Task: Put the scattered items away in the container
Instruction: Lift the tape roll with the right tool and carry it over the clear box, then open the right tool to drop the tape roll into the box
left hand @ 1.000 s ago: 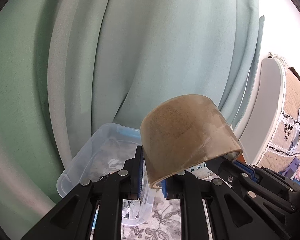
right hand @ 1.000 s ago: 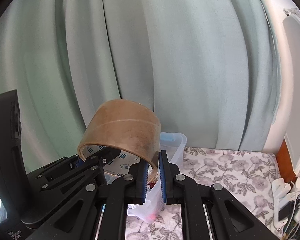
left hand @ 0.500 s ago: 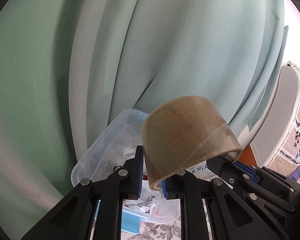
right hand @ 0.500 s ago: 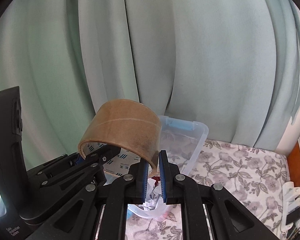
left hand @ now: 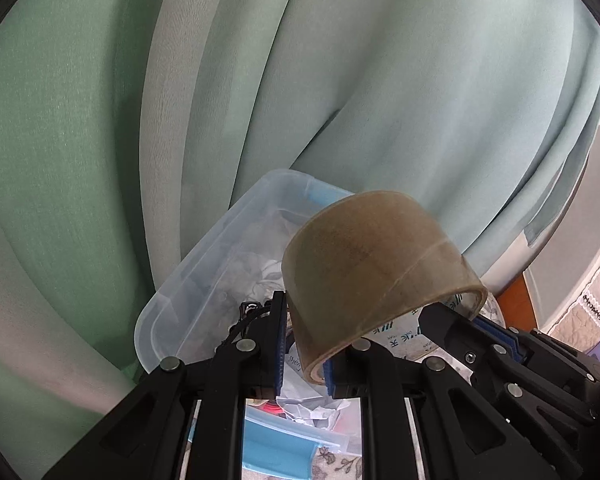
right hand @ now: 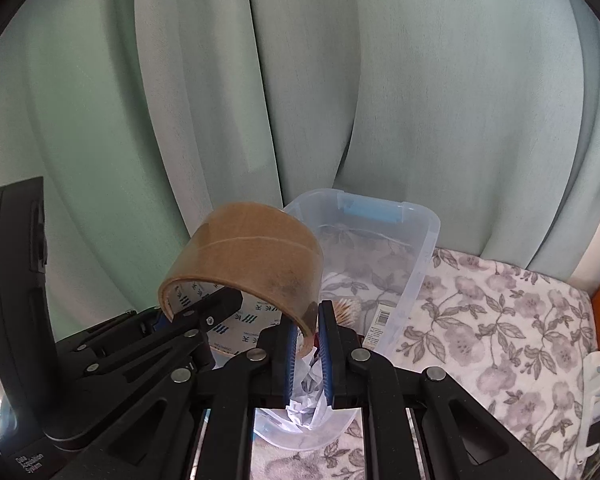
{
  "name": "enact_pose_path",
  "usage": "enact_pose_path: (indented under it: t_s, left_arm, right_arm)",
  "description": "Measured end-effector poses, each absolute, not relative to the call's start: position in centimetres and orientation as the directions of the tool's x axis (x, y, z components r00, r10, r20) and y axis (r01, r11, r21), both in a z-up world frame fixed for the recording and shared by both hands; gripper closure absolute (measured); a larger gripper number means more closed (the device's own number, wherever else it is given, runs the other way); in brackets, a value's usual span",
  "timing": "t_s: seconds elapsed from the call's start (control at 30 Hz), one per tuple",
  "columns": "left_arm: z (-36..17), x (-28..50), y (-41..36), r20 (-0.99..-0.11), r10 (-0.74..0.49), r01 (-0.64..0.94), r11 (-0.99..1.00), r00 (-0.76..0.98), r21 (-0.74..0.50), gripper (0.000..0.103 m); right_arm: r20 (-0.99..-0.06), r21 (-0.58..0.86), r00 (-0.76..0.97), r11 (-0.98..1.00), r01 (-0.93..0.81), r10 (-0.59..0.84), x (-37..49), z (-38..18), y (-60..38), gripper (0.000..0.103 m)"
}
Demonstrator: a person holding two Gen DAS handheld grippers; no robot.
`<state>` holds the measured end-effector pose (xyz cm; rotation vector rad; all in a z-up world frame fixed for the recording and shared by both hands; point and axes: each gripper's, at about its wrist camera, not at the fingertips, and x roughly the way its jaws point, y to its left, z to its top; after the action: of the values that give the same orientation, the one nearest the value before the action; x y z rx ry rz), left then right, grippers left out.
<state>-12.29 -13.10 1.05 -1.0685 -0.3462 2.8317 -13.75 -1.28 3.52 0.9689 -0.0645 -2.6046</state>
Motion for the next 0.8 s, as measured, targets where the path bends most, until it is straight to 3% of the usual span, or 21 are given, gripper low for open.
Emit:
enact_pose_path:
  t_s: [0.2,0.43,0.8]
  left_arm:
    - [-0.3,-13.6,-13.4,-0.672,0.157,0.008,-0.972,-0.724,-0.236,0.082]
    - [-1.5,-12.9,-13.3,-0.685,0.158,0.013,-0.971,-0.711,-0.237,0.061]
    - [0.4,-11.7,-13.1,-0.681,0.155,0.010,-0.973,-0.715,-0.232,0.049]
  right_arm:
    - [-0.656,0.173,-0.672,-0.935,0.310,-0.344,-15.0,2.0,-1.5,0.088]
    - [-0.670,0.176,-0.665,-0.942,0.286,-0.328,-15.7,1.3,-1.1,0.088]
    - [-0.676,0.181,-0.666,-0.947,0.265,-0.315,-15.4,1.6,-0.6,0.088]
